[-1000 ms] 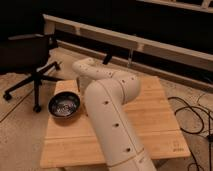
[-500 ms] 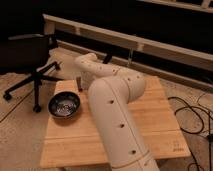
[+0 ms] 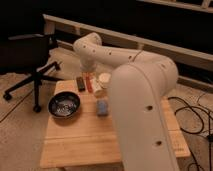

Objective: Place the pepper in the ceramic cup

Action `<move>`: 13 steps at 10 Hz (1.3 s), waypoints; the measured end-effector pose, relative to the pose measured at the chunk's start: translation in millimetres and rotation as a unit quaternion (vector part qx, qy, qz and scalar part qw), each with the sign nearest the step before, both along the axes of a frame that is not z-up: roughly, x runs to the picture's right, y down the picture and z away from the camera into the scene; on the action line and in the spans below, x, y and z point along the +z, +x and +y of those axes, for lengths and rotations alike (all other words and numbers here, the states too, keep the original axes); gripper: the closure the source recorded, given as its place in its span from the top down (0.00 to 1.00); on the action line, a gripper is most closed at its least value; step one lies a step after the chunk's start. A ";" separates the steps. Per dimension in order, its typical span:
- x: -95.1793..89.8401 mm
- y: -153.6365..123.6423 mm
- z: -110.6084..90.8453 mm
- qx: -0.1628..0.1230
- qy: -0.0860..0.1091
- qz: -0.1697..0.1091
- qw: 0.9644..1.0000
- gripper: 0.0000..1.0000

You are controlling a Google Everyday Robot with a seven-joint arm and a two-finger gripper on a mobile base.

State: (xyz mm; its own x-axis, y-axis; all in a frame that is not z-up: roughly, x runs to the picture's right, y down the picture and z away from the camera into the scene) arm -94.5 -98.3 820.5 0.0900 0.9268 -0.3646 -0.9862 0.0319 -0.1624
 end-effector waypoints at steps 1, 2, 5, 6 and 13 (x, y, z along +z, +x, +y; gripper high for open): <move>-2.0 -2.6 -0.9 -0.001 0.002 -0.002 1.000 0.00; -1.9 -4.1 -0.3 -0.002 0.002 -0.003 1.000 0.00; 5.7 7.7 -18.0 0.011 0.010 0.006 1.000 0.00; 11.4 21.7 -34.1 0.024 0.020 0.014 0.999 0.00; 47.3 91.7 -87.6 0.085 0.073 0.020 0.994 0.00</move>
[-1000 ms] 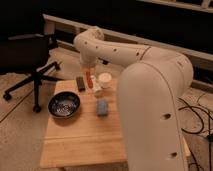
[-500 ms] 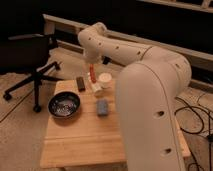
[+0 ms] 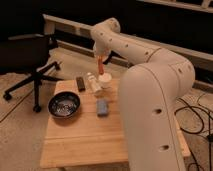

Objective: Place the pepper in the ceramic cup

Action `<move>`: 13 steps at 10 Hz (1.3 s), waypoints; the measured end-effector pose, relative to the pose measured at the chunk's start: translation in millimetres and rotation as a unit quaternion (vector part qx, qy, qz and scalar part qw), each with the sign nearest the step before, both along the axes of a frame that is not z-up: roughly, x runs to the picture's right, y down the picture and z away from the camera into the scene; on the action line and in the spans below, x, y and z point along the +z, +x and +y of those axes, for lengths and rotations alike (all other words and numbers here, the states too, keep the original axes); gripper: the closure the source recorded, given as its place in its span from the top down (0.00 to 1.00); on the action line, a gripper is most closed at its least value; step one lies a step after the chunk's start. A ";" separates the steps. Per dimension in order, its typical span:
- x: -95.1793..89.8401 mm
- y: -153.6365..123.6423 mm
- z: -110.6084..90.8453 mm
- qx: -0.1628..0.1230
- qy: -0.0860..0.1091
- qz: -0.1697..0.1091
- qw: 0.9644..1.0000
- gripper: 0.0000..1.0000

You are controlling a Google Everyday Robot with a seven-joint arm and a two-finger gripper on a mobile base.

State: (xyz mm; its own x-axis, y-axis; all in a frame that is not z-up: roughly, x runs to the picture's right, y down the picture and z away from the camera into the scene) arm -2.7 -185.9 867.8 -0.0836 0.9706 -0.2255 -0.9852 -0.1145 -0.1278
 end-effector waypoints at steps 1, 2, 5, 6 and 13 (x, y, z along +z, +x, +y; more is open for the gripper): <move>5.4 6.3 -1.6 0.006 0.002 -0.003 1.000 0.00; 13.4 12.9 -3.6 0.011 0.006 -0.006 1.000 0.00; 29.4 9.4 -10.6 0.009 0.020 -0.030 0.999 0.00; 33.9 4.4 -10.2 0.004 0.023 -0.041 0.999 0.00; 70.1 -1.0 11.6 -0.013 0.002 -0.053 0.998 0.00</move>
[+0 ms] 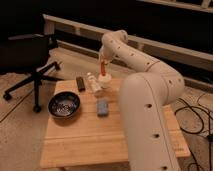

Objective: Place the pepper in the ceramic cup

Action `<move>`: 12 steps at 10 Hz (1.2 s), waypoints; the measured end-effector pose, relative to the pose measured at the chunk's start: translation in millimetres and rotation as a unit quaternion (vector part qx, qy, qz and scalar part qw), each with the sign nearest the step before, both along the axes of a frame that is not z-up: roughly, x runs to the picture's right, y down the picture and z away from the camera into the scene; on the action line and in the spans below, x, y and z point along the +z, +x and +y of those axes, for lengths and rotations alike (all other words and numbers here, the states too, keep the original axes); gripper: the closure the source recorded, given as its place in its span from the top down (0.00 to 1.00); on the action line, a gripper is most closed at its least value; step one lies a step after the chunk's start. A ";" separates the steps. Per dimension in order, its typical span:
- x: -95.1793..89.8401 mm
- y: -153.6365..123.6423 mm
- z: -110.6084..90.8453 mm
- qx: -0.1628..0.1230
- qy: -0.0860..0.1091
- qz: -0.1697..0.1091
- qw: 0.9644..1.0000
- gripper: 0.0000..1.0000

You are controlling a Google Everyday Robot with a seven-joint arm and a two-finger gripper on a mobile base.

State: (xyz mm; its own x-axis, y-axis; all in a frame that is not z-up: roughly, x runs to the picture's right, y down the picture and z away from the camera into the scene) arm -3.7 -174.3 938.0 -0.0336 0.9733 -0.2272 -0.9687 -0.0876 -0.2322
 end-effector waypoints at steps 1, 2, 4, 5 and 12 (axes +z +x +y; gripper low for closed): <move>3.3 1.5 3.6 0.001 -0.007 0.000 1.000 0.00; 5.2 1.8 6.8 0.000 -0.012 -0.001 1.000 0.00; 10.1 -2.8 15.1 -0.005 -0.027 -0.003 1.000 0.00; 12.0 -4.0 16.8 -0.005 -0.031 -0.003 1.000 0.00; 22.5 -2.6 24.8 -0.014 -0.051 -0.006 0.999 0.02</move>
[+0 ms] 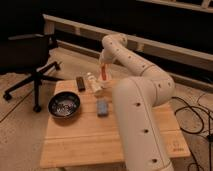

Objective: Place the pepper in the ceramic cup

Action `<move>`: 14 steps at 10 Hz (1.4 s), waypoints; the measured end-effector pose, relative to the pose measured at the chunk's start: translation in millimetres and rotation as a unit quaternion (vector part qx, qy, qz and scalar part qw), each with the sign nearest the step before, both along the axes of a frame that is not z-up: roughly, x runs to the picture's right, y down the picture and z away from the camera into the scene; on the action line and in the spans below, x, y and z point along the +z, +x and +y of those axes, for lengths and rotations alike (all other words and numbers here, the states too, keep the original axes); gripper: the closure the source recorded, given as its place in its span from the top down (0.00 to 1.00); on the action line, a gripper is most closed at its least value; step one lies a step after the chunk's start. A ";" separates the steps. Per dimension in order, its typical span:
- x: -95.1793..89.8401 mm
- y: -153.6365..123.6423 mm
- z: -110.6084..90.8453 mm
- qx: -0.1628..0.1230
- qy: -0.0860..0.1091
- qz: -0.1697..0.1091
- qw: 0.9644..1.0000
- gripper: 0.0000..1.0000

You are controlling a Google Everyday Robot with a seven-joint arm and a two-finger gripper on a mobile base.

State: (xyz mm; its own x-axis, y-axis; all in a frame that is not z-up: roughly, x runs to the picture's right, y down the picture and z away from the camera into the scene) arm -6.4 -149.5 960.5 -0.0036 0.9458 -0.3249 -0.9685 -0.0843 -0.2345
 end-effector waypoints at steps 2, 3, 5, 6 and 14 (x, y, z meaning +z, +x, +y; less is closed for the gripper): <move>0.5 -5.2 2.0 -0.009 -0.003 -0.008 1.000 0.22; 0.9 -5.0 2.7 -0.011 -0.005 -0.009 1.000 0.30; 2.4 -4.2 4.5 -0.013 -0.010 -0.009 1.000 0.52; 3.0 -3.3 4.7 -0.013 -0.012 -0.009 1.000 0.60; 0.9 -7.2 -3.3 -0.015 -0.006 -0.023 1.000 0.62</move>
